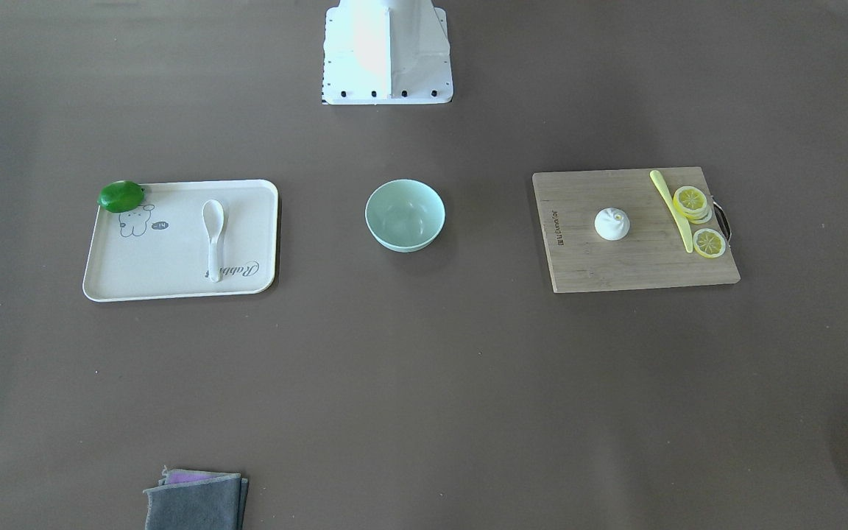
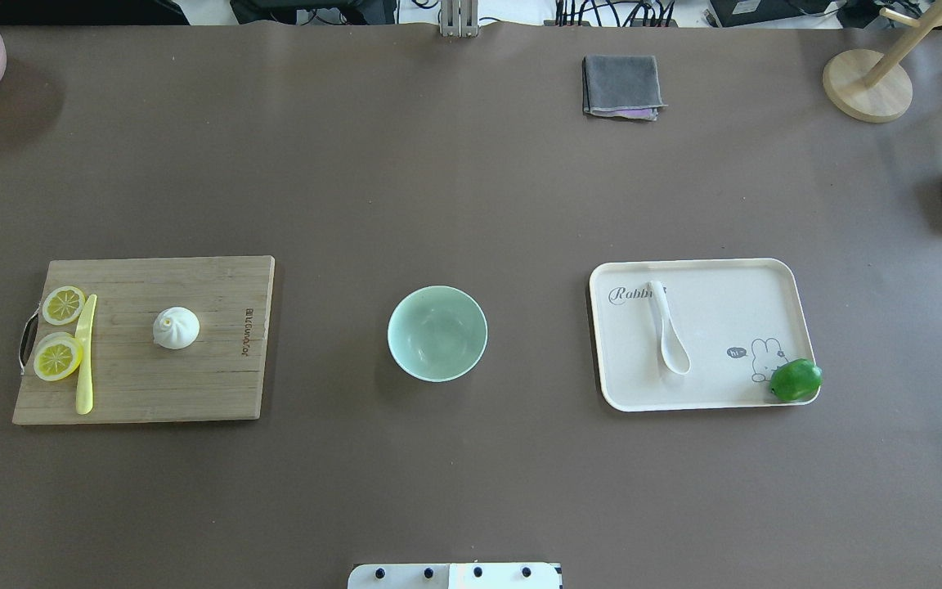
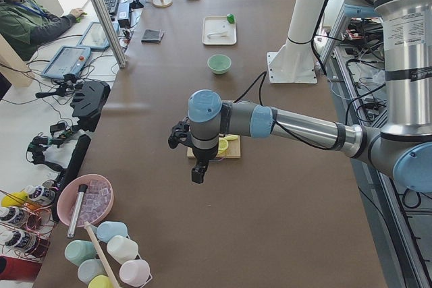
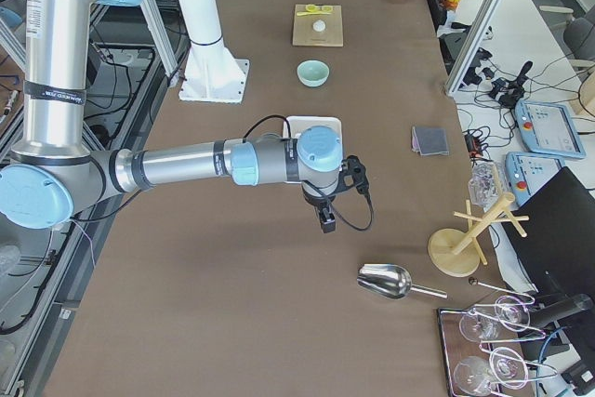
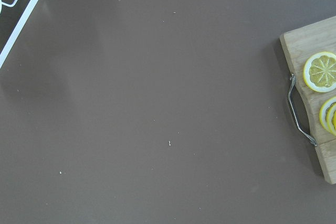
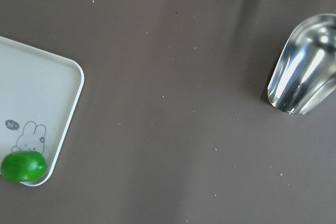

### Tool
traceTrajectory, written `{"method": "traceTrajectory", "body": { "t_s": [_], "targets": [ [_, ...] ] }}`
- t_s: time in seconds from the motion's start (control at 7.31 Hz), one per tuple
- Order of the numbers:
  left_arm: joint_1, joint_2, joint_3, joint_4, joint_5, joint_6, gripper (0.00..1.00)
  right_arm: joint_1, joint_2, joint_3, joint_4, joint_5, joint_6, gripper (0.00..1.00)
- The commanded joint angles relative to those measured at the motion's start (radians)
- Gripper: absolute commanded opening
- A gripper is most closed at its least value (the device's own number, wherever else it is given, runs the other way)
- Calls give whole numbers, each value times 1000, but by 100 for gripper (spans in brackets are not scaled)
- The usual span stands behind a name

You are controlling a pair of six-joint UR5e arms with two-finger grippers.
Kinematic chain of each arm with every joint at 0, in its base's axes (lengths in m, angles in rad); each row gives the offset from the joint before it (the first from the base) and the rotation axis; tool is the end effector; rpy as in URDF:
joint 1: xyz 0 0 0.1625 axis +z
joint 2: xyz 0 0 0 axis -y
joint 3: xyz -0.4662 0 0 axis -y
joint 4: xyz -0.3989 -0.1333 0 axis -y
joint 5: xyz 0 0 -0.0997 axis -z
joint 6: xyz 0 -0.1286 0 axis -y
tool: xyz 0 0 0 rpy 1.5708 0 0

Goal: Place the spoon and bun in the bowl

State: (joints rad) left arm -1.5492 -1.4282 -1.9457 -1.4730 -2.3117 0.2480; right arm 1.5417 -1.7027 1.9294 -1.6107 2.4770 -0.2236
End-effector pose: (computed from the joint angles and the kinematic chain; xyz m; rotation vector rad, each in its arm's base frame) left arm -0.0371 -0.4344 0.6128 0.2119 0.7235 0.3066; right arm 0.0193 -0.4408 0.5944 0.2619 -0.8862 -0.3192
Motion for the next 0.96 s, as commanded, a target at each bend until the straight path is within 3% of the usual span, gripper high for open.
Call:
{"method": "traceTrajectory", "body": {
  "t_s": [0.0, 0.27, 0.41, 0.55, 0.82],
  "targets": [
    [-2, -73, 72, -201, -3, -9, 98, -20, 36, 123, 0, 2, 9, 100],
    [-2, -28, 88, -298, -93, 0, 98, -131, 87, 126, 2, 25, 97, 100],
    [4, -11, 103, -410, -110, -48, 98, -220, 165, 129, 2, 13, 289, 100],
    [44, -20, 108, -456, -114, -166, 98, -336, 239, 131, 2, -50, 479, 100],
    [212, -58, 110, -568, -104, -409, 98, -602, 311, 174, 61, -365, 786, 100]
  ]
}}
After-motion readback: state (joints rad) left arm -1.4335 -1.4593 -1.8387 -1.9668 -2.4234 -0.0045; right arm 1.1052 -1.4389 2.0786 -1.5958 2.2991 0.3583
